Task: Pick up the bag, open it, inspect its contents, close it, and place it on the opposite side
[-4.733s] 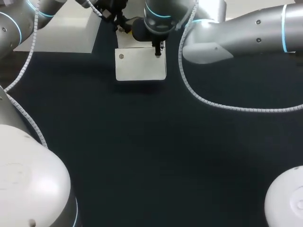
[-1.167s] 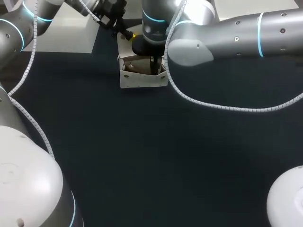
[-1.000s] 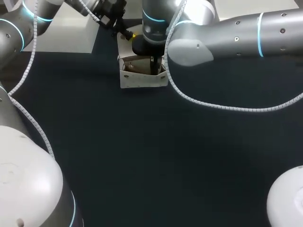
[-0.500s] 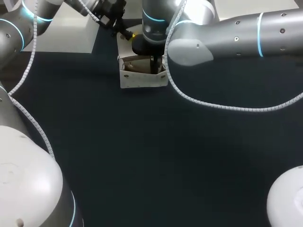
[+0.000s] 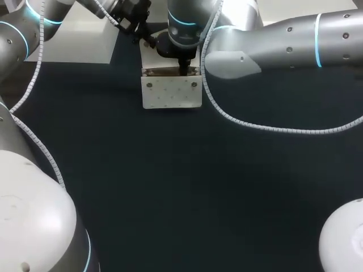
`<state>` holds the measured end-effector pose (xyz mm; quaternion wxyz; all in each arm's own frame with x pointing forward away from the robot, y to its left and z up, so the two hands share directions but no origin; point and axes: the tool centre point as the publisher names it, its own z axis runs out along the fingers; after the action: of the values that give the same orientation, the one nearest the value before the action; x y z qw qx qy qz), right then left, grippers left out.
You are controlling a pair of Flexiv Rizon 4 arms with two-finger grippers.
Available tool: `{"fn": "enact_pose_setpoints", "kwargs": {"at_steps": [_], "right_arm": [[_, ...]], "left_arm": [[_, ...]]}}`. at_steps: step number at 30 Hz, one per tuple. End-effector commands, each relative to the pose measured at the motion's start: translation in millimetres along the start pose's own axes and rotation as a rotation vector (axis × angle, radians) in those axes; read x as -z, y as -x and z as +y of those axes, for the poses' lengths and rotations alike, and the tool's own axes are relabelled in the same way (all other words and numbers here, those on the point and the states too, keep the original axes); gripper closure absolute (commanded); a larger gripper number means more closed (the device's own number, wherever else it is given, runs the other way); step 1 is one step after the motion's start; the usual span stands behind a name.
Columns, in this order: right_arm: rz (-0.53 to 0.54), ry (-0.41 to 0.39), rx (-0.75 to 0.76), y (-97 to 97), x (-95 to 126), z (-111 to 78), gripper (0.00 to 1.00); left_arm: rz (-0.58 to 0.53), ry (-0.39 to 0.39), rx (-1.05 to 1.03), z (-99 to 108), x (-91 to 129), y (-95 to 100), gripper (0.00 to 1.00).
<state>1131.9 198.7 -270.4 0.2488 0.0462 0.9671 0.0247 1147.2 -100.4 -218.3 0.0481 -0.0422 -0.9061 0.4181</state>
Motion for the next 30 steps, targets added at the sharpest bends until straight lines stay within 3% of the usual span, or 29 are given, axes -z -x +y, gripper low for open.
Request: {"fn": "enact_pose_setpoints", "kwargs": {"at_steps": [1, 7, 15, 19, 30], "right_arm": [[-0.089, 0.006, -0.017, -6.4, 24, -8.5, 0.74], [-0.141, 0.003, -0.029, -5.6, 34, -11.3, 0.77], [-0.166, 0.005, -0.034, -20.7, 35, -15.0, 0.81], [-0.157, 0.015, -0.041, -30.0, 27, -18.3, 1.00], [-0.122, 0.028, -0.026, -51.7, 5, -16.4, 1.00]], "left_arm": [[0.005, 0.010, -0.001, 2, -8, 7.1, 1.00], [-0.025, 0.018, -0.059, 9, -20, 15.4, 1.00], [-0.173, 0.034, -0.113, 20, -29, 36.1, 1.00], [-0.258, 0.033, -0.131, 23, -29, 43.0, 1.00], [-0.416, 0.070, -0.183, 42, -40, 59.8, 1.00]]}}
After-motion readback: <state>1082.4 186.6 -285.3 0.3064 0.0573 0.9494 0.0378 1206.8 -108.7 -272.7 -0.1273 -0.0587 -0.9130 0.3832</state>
